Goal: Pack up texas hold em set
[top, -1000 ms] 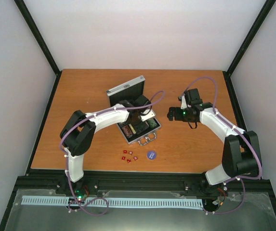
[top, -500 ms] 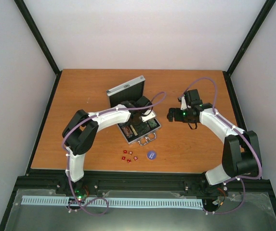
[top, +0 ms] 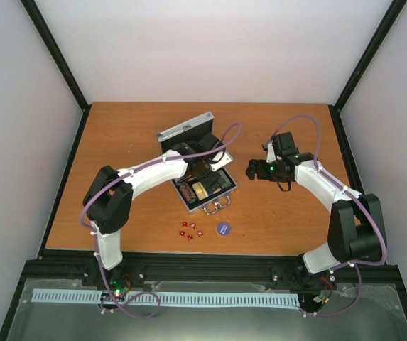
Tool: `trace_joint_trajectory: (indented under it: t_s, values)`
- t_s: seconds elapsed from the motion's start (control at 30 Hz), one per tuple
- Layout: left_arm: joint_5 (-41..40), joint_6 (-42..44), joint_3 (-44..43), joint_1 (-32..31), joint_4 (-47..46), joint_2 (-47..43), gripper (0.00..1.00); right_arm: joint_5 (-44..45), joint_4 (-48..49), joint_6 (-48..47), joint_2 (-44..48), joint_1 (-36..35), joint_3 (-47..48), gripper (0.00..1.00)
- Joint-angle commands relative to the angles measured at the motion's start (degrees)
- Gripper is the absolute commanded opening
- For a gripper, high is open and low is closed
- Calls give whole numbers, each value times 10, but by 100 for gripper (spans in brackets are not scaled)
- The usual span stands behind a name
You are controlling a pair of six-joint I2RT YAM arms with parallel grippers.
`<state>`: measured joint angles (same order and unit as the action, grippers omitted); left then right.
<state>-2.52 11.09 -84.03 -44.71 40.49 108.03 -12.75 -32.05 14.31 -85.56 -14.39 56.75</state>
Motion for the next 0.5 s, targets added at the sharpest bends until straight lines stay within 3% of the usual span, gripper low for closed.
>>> trace_joint_trajectory:
  t_s: [0.0,0.13,0.47]
  values:
    - [-10,-38,-11,13,-6,-6,97,-8,9,-4,13,4,-10,100]
    - [55,-78,-9,54,-14,5,95,-8,10,-3,10,4,-8,100]
    - [187,-108,-6,88,17,7,63,-5,8,-1,8,4,-9,100]
